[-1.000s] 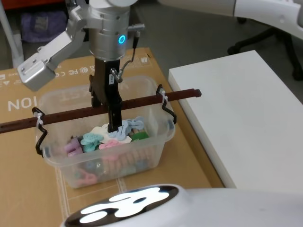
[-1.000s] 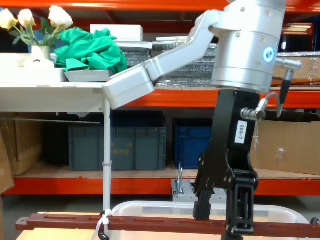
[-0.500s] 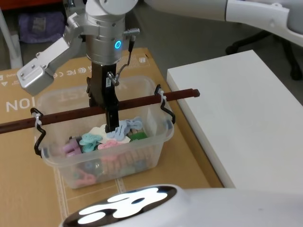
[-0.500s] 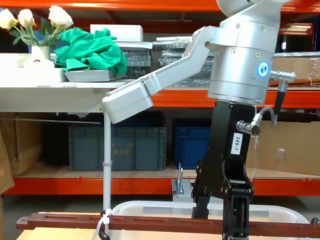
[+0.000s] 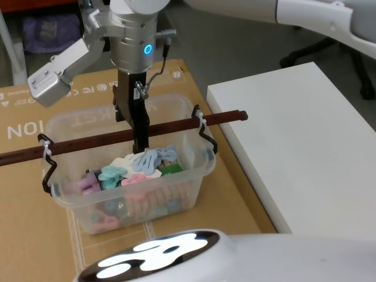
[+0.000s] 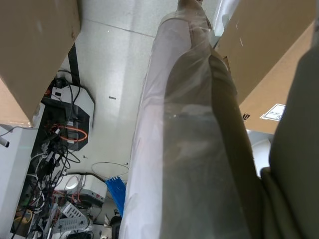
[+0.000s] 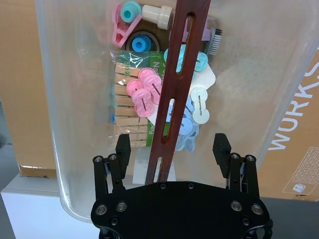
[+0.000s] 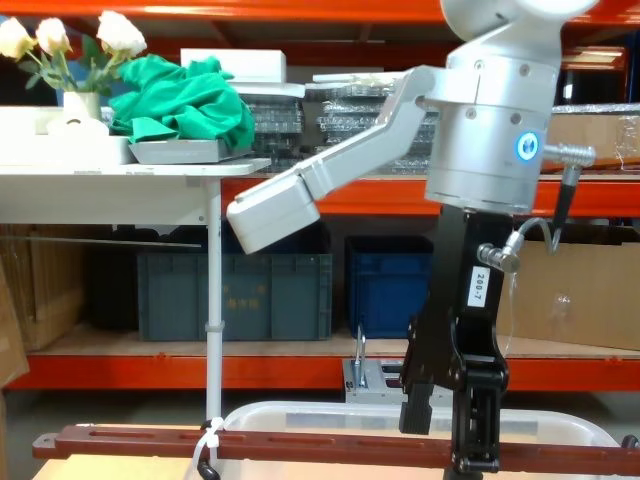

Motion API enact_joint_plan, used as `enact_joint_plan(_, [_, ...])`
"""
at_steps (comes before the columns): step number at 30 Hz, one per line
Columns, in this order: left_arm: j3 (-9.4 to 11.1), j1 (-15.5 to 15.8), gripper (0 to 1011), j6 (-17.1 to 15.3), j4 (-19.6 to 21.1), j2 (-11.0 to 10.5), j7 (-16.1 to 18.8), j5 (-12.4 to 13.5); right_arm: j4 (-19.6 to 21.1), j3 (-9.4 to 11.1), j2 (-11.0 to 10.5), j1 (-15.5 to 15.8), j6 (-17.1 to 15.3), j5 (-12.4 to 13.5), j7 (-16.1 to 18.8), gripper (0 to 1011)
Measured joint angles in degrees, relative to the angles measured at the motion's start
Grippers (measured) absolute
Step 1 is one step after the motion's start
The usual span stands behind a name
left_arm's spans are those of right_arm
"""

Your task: Use one hand to grasp the basket and place it at the designated location.

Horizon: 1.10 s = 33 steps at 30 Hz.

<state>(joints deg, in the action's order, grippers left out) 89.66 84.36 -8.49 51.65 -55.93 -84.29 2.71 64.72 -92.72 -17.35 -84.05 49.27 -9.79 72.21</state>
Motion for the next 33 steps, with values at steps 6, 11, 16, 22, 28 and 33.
enact_joint_plan(6, [0.00, 0.00, 0, 0.00, 0.01, 0.00, 0.00, 0.00, -1.90, -0.26, 0.95, 0.59, 1.02, 0.51, 0.00, 1000])
enact_joint_plan(11, [0.00, 0.00, 0, 0.00, 0.00, 0.00, 0.00, 0.00, -3.02, -0.47, 1.55, 0.87, 1.61, 1.16, 0.28, 1001])
enact_joint_plan(16, [0.00, 0.00, 0, 0.00, 0.00, 0.00, 0.00, 0.00, -3.81, -0.59, 1.97, 1.05, 1.90, 1.59, 0.60, 1001])
enact_joint_plan(22, [0.00, 0.00, 0, 0.00, 0.01, 0.00, 0.00, 0.00, -4.80, -0.91, 2.55, 1.37, 2.29, 1.69, 0.86, 1000])
enact_joint_plan(28, [0.00, 0.00, 0, 0.00, 0.00, 0.00, 0.00, 0.01, -5.81, -1.38, 3.33, 1.51, 2.52, 1.96, 1.54, 1000])
enact_joint_plan(33, [0.00, 0.00, 0, 0.00, 0.01, 0.00, 0.00, 0.00, -5.68, -1.37, 3.23, 1.51, 2.52, 1.94, 1.53, 1000])
